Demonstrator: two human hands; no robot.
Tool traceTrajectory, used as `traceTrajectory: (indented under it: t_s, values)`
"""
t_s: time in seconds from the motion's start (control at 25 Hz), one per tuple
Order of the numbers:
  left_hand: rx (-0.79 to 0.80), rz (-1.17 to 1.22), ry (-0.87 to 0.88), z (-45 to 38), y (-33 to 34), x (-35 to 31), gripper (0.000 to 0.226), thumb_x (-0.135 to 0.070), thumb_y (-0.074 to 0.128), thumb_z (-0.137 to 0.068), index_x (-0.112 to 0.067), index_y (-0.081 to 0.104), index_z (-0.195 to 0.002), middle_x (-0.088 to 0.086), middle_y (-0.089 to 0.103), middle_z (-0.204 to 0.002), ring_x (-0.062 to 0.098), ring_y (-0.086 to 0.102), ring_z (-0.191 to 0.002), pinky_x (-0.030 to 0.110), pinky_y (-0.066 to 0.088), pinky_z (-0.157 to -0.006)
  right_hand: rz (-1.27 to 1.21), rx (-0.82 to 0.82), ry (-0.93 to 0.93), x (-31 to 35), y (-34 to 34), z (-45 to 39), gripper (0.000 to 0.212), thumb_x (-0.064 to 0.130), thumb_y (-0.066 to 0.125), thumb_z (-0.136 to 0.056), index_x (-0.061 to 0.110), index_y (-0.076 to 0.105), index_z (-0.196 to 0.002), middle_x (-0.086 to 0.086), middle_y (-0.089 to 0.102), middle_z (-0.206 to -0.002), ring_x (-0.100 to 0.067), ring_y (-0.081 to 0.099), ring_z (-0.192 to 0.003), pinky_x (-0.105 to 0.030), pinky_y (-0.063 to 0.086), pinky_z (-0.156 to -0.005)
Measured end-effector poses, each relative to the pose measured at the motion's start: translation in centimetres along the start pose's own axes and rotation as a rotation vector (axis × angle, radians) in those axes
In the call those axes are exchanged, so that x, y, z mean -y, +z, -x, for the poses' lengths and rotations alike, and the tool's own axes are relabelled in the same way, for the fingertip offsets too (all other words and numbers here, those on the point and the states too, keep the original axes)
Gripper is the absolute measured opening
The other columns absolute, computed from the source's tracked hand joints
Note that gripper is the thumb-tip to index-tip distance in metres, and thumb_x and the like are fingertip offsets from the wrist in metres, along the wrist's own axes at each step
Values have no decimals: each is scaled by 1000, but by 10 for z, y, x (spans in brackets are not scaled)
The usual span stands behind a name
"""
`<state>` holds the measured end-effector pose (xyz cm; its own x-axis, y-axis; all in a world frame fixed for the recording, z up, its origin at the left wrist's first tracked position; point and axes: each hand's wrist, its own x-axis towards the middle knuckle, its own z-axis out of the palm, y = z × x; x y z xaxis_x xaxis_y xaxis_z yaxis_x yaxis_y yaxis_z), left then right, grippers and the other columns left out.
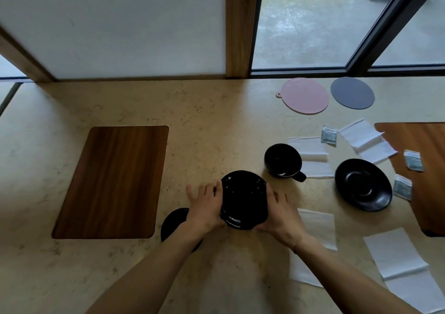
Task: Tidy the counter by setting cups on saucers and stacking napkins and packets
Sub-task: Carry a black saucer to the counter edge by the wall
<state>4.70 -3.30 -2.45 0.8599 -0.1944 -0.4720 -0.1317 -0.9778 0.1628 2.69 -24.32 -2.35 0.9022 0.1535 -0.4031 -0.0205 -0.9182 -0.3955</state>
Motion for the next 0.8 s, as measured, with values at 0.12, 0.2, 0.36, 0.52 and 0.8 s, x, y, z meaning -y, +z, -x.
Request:
traceTrajectory:
  t_s: [0.12, 0.2, 0.36, 0.52, 0.8]
  values:
    - [-5, 55, 16, 0, -5, 8, 116, -61, 68, -72, -16, -3, -152, 12, 27, -144, 32, 19, -138, 64, -4, -111, -3, 21, 8, 4, -2, -5, 132, 60, 80, -58, 20, -3, -152, -12, 36, -141, -31, 32, -129, -43, 38, -102]
    - [-21, 107, 41, 1, -9, 14, 118, -61, 69, -70, -18, -5, -151, 11, 26, -142, 32, 18, -138, 63, -5, -112, 12, 20, -4, 7, -6, -6, 134, 61, 81, -56, 20, -3, -152, -12, 35, -141, -31, 30, -129, -43, 38, -102]
    - [-48, 187, 111, -1, -27, 34, 122, -60, 72, -68, -20, -7, -151, 10, 24, -141, 30, 16, -137, 59, -7, -114, 39, -61, -57, 22, -19, -11, 132, 57, 84, -52, 21, 3, -150, -11, 38, -133, -29, 34, -121, -40, 40, -97]
    - [-93, 180, 126, -9, -46, 52, 125, -60, 75, -66, -19, -7, -152, 8, 23, -140, 27, 17, -136, 56, -6, -115, 65, -94, -101, 40, -36, -25, 130, 58, 85, -53, 18, 6, -148, -10, 38, -130, -28, 33, -119, -40, 41, -97]
    - [-173, 220, 107, -41, -83, 79, 123, -53, 79, -63, -27, -3, -151, 4, 25, -137, 25, 17, -132, 47, 1, -115, 113, -91, -140, 65, -68, -79, 129, 53, 84, -57, 17, 2, -149, -12, 34, -137, -31, 29, -126, -45, 38, -101]
